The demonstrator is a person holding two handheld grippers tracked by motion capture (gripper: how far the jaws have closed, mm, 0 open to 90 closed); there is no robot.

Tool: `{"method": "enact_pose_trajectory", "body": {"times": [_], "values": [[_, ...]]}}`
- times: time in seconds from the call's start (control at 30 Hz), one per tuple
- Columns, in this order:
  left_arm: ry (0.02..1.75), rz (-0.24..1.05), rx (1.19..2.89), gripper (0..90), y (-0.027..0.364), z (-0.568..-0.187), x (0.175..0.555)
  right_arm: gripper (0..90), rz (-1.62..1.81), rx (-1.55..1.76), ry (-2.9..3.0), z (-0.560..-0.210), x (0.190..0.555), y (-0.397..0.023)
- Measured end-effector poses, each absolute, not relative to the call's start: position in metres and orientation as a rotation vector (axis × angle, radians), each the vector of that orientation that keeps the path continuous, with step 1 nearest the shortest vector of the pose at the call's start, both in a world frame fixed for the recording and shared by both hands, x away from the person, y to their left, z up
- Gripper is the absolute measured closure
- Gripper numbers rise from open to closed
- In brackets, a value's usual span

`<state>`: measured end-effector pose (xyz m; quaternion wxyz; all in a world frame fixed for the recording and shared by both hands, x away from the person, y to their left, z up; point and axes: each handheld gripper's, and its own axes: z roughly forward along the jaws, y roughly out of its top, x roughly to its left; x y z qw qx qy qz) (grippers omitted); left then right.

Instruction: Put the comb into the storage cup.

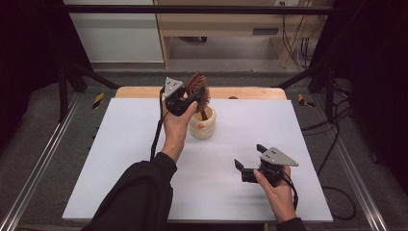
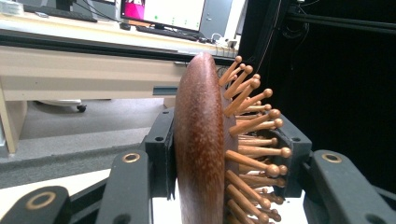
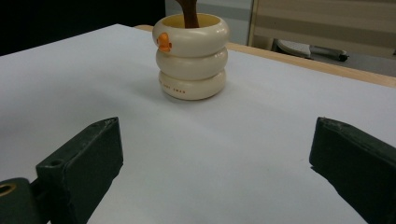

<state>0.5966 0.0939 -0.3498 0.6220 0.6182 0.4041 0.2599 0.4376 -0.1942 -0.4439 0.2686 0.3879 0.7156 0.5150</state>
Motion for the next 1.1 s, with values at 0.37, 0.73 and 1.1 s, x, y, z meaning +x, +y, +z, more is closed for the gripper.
{"method": "enact_pose_trajectory", "body": {"times": [0.37, 0.73, 1.1], "values": [[0.932, 0.589, 1.427, 50.9, 0.0924, -0.3556, 0.5958, 3.3, 1.389, 1.047, 1.932, -0.4444, 0.4374, -0.1923], [0.945, 0.576, 1.413, 50.9, 0.0913, -0.3592, 0.5969, 3.3, 1.389, 1.052, 1.933, -0.4446, 0.4378, -0.1934], [0.946, 0.566, 1.408, 50.9, 0.0907, -0.3593, 0.596, 3.2, 1.396, 1.046, 1.931, -0.444, 0.4373, -0.1939]]}}
